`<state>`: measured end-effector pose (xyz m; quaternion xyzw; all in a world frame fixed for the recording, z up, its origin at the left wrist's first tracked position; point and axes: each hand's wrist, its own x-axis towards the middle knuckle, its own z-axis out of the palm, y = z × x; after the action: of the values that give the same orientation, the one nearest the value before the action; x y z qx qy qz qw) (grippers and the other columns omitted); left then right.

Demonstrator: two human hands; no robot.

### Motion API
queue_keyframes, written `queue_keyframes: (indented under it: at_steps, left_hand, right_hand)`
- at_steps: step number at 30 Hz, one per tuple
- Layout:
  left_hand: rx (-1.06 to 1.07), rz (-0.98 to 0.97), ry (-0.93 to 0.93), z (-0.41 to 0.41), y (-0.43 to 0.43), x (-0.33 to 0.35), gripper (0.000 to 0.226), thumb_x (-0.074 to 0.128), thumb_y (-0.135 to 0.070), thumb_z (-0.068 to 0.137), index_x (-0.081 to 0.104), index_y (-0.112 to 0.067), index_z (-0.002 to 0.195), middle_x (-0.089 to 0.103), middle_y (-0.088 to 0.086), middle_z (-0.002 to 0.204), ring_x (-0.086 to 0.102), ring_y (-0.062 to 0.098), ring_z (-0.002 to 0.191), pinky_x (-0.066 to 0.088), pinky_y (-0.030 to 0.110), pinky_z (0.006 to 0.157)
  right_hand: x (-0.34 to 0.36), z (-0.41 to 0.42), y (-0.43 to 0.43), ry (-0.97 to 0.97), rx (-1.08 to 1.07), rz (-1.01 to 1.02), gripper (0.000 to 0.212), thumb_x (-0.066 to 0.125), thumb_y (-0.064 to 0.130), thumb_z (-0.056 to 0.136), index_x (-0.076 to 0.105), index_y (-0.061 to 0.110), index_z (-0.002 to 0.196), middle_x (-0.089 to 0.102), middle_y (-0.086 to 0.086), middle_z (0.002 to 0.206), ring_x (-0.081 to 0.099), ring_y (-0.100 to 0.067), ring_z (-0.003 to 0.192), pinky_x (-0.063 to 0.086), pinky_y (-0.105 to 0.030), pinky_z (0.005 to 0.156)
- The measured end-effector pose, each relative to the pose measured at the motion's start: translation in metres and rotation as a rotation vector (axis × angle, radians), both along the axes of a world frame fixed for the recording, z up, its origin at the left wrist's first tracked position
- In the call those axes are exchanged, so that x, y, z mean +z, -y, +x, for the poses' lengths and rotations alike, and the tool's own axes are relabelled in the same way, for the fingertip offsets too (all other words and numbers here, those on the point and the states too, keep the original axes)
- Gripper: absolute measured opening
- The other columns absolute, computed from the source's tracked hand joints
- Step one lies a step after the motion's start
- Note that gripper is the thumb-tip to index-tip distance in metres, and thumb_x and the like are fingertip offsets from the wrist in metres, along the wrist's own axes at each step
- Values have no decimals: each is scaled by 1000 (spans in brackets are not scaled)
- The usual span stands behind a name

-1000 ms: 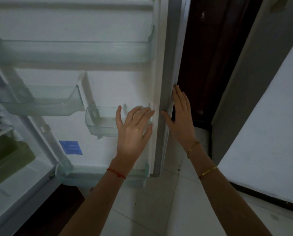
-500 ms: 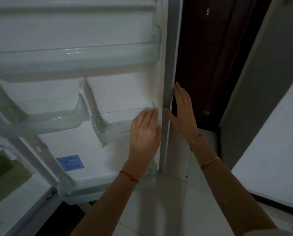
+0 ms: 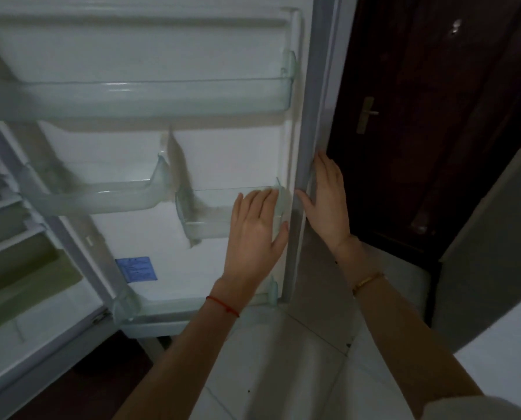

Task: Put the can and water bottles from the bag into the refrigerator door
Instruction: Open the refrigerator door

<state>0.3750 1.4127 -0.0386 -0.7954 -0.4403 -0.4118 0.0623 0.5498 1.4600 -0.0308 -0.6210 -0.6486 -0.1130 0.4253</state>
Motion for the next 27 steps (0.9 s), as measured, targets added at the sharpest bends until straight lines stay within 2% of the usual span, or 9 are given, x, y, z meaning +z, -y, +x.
queue_keyframes:
  at_steps: [2, 6, 10, 19, 23, 26, 27]
  left_hand:
    - [79, 4, 2, 9, 3, 1, 53, 57, -29, 92, 52, -6, 139, 56, 10, 140, 48, 27, 134, 25, 48, 120]
    - [108, -18, -9, 2, -2, 2, 56, 53, -31, 92, 49, -7, 142, 51, 12, 146, 43, 30, 139, 23, 53, 120]
    - [183, -24, -39, 2, 1, 5, 57, 55, -31, 92, 46, -8, 144, 47, 12, 150, 38, 32, 142, 21, 54, 121]
    - [294, -57, -27, -2, 17, 6, 61, 54, -32, 94, 39, -10, 149, 41, 11, 155, 32, 32, 146, 25, 55, 118]
    - [332, -61, -36, -1, 27, 7, 63, 53, -33, 93, 37, -11, 150, 40, 10, 155, 32, 31, 146, 23, 52, 120]
    - [360, -65, -17, -2, 36, 9, 63, 53, -33, 93, 37, -11, 150, 40, 9, 155, 33, 29, 145, 13, 40, 124]
    - [370, -67, -11, -2, 40, 10, 63, 53, -33, 93, 36, -11, 150, 40, 9, 155, 33, 29, 145, 14, 41, 124]
  right_hand:
    - [3, 8, -10, -28, 73, -35, 75, 59, 25, 91, 17, 10, 152, 19, -5, 159, 19, -26, 146, 20, -43, 121]
    - [6, 12, -28, -15, 39, -49, 76, 60, 25, 90, 17, 12, 152, 17, -4, 160, 18, -27, 147, 19, -43, 121]
    - [11, 17, -44, -23, 106, -84, 78, 61, 24, 89, 17, 12, 152, 17, -3, 160, 18, -29, 146, 18, -42, 121]
    - [7, 27, -61, 6, 173, -81, 80, 64, 27, 86, 19, 13, 151, 22, -3, 158, 25, -30, 143, 29, -46, 116]
    - [6, 27, -59, -16, 189, -73, 79, 65, 25, 85, 21, 12, 150, 24, -4, 157, 26, -31, 142, 29, -46, 115]
    - [6, 27, -55, -33, 200, -67, 79, 65, 24, 85, 23, 10, 150, 25, -7, 157, 27, -31, 142, 29, -45, 116]
    - [6, 28, -53, -41, 215, -62, 79, 66, 24, 85, 23, 9, 149, 25, -8, 157, 27, -31, 142, 28, -44, 116]
